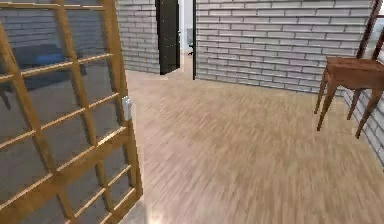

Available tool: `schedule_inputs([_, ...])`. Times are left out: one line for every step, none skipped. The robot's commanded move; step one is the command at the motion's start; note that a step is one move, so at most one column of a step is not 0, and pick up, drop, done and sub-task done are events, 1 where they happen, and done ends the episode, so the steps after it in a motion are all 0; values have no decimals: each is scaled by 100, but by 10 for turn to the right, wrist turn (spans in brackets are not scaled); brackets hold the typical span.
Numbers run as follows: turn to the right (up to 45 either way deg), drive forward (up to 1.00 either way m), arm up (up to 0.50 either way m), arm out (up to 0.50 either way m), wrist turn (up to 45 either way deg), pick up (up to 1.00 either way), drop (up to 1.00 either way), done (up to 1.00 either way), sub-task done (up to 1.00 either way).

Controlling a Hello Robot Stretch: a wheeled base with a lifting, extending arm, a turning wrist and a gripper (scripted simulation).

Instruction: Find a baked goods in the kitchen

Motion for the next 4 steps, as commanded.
schedule_inputs([0, 100, 0, 0, 0, 0, 0, 0, 0])
schedule_inputs([120, 0, 0, 0, 0, 0, 0, 0, 0])
schedule_inputs([0, 25, 0, 0, 0, 0, 0, 0, 0])
schedule_inputs([-180, 0, 0, 0, 0, 0, 0, 0, 0])
